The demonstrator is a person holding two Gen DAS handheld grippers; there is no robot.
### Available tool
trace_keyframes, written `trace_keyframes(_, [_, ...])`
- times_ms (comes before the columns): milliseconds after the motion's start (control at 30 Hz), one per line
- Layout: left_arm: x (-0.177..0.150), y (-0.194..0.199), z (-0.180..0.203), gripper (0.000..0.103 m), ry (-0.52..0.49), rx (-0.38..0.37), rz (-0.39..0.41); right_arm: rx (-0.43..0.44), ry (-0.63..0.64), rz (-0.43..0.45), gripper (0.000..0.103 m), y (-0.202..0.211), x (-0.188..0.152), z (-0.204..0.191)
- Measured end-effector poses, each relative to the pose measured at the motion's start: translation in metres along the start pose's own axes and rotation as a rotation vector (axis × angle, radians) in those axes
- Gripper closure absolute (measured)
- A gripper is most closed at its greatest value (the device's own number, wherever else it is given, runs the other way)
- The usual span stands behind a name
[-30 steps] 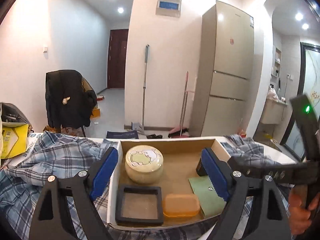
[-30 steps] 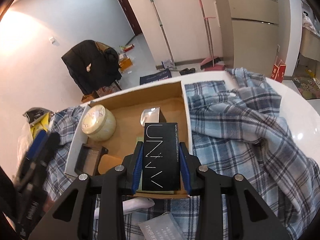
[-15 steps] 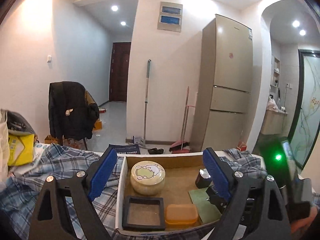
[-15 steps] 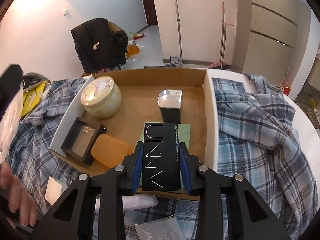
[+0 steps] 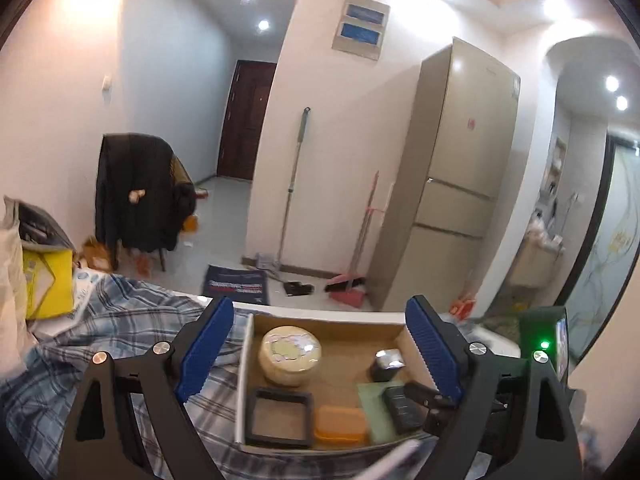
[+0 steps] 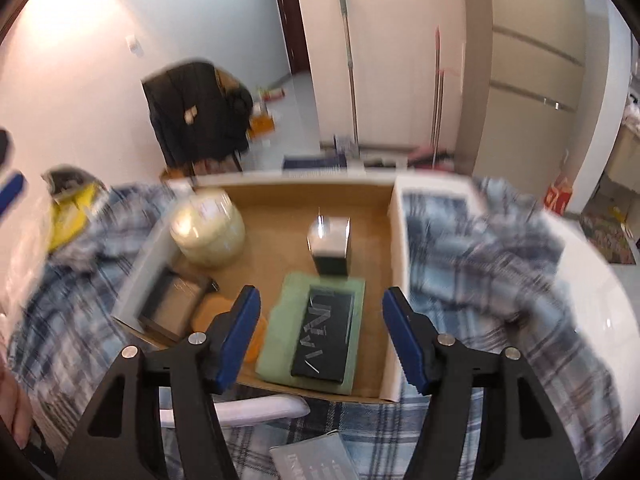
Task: Organize rigid objects
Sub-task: 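Lift both tools out of the box and back over the table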
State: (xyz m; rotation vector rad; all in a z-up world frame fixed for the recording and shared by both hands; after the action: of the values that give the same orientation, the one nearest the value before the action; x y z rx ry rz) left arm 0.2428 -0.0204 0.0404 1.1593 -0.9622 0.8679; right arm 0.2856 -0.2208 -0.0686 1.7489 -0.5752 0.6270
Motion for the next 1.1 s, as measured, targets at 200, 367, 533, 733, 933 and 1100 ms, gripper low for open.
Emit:
trace_keyframes(200, [0.025,0.050,0.003,0.013,-0.068,0.036,0.090,0.024,0.019,0.167,0.035,0.076,0.019,-0.011])
trace_keyframes(367, [0.030,0.106,0.009,0.013,-0.103,0.051,0.185,0.038,-0.006,0.250,0.033,0.125,0.014,-0.016])
trace_keyframes(533, [0.016,0.149,0.016,0.000,-0.123,0.013,0.224,0.059,-0.001,0.340,0.028,0.174,0.003,-0.020])
trace_keyframes(733, [-0.005,0.157,0.016,0.000,-0.157,0.010,0.189,0.076,0.005,0.368,0.027,0.189,-0.022,-0.020])
trace_keyframes(933, [-0.036,0.133,0.002,0.000,-0.121,0.025,0.137,0.089,0.048,0.361,0.026,0.181,-0.045,-0.019])
trace_keyframes(1100, [-0.066,0.106,-0.003,0.000,-0.126,0.027,0.031,0.079,0.107,0.356,0.025,0.156,-0.058,-0.021])
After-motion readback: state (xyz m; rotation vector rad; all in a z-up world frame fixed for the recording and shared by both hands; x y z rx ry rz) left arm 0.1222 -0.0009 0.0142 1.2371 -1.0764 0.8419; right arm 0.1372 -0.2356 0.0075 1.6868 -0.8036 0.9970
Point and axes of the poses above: each gripper's, at about its wrist camera, not at the fingertips, and y roughly against the way its jaws point, z to its right, x to its top, the point moved 6 cm from there along -y, roughly the way its jaws point, and after that the axes turned 8 degrees about -y, right-handed, at the moved point
